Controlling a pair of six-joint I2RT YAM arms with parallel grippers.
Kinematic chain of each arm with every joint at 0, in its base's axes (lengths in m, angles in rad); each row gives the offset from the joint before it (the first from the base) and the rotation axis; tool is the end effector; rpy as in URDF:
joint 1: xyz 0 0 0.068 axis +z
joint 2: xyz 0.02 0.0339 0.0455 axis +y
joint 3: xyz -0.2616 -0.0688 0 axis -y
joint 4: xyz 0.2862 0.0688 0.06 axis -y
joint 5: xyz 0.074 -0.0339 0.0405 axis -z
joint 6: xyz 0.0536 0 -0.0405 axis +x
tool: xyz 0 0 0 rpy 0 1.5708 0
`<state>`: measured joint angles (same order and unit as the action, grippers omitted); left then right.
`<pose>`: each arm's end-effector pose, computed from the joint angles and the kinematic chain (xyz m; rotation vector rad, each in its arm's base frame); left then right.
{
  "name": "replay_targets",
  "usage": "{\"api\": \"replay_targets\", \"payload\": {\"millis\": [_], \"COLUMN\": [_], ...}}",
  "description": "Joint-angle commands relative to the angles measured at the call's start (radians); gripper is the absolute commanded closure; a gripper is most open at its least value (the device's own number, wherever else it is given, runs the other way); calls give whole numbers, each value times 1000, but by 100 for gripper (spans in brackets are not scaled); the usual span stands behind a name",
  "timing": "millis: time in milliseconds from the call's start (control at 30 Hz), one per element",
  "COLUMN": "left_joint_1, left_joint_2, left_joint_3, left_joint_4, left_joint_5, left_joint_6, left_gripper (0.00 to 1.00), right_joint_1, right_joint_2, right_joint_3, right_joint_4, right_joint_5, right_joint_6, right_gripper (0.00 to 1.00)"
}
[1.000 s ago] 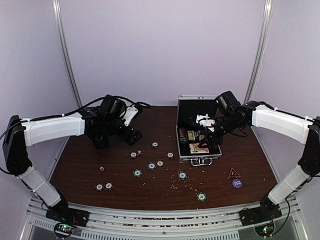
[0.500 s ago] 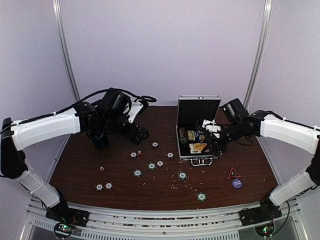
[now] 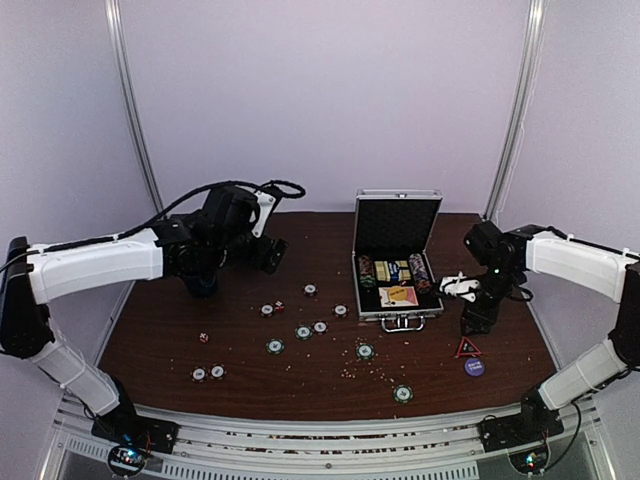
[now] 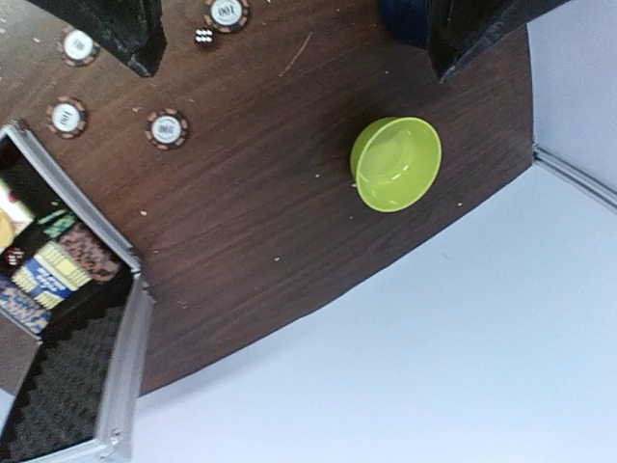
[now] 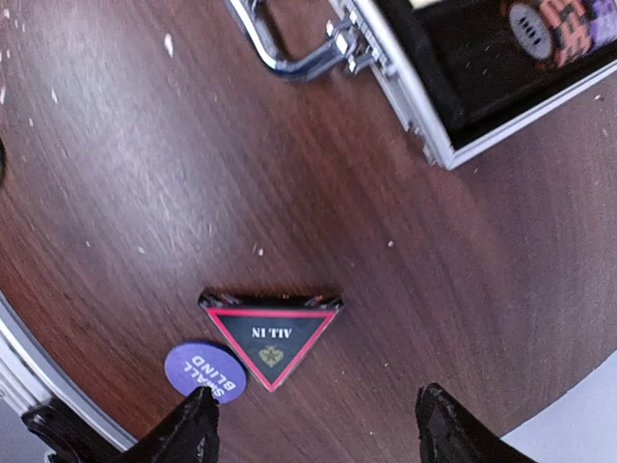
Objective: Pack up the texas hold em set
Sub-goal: Adjust the all-in button at the center of the board.
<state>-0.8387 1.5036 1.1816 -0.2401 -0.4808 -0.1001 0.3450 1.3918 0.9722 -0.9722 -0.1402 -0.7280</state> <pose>0.2830 -0.2778 0.2761 0.4801 2.0069 -0.0635 0.2627 0.1024 0.1841 -1.5164 2.5137 0.1522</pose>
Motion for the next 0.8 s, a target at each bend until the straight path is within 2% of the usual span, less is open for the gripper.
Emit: {"api": "replay_targets", "payload": {"millis": [0, 67, 167, 400, 500, 767], "left_joint_1": [6, 6, 6, 6, 6, 5], "left_joint_2": [68, 36, 35, 46, 51, 55], "left_joint_3": [-123, -180, -162, -154, -148, -142], "left_joint_4": [271, 348, 318, 278, 278, 266], "left_joint_5": [-131, 45, 168, 183, 134, 133], "left_joint_6": [107, 142, 148, 149, 126, 129], "left_gripper": [4, 7, 10, 10, 4, 4], "right_joint_1": [-24, -25, -25, -25, -26, -26], "right_joint_2": [-19, -35, -40, 27, 55, 127], "right_joint_3": [-48, -84, -126, -126, -124, -123], "right_joint_4": [-32, -12, 29, 34, 62, 113], "right_joint_5": [71, 89, 118, 65, 57, 9], "right_joint_6": [-127, -180, -222, -251, -244, -215], "right_gripper": [32, 33, 33, 31, 31, 33]}}
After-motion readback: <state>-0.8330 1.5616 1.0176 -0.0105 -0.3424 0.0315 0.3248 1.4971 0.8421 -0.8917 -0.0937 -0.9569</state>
